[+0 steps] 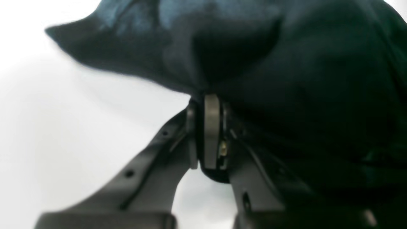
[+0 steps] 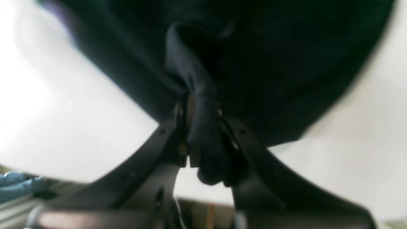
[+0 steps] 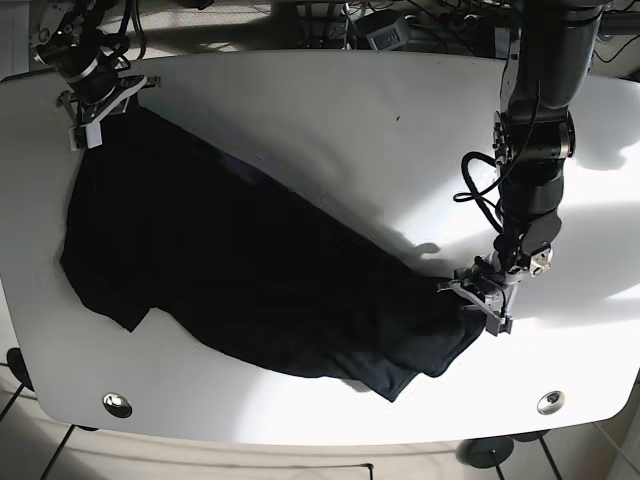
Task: Fold the T-shirt properly
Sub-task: 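Grasp the hanging shirt corner with the left gripper, then lift the shirt with both grippers and lay it flat, stretched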
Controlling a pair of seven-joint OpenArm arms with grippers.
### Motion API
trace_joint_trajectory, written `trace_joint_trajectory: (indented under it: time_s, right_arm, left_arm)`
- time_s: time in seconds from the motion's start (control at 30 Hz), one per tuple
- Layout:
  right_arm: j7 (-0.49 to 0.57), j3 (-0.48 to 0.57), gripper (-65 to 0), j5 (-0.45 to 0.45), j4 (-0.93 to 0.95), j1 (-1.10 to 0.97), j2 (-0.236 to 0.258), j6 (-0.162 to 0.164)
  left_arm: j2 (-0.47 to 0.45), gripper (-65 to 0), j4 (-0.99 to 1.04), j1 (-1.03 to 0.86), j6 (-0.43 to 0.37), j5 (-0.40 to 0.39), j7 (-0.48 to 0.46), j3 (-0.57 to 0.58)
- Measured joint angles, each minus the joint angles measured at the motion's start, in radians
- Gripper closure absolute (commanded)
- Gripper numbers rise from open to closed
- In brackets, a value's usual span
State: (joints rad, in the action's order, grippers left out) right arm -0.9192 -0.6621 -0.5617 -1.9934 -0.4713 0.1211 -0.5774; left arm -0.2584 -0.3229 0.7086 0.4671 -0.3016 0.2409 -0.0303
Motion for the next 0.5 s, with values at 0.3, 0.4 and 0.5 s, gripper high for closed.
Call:
trace_joint_trajectory:
  time_s: [0.3, 0.4, 0.5]
  right_arm:
    - [-0.003, 0.068, -1.9, 0.003, 0.036, 0.213, -0.038, 0.005]
    - [-0.001, 0.092, -1.9, -0.003, 0.036, 0.224, -0.037, 0.05]
    - [-0.003, 0.133, -1.9, -0.002, 0.038, 0.22, -0.036, 0.049]
  left_arm:
    - [-0.148, 0.0, -0.524, -0.337, 0.038, 0.01, 0.343, -0.279]
    - [-0.16, 0.0, -0.758, -0.481, 0.075, 0.006, 0.463, -0.414]
    - [-0.153, 0.0, -0.966, -0.602, 0.1, 0.009, 0.565, -0.511]
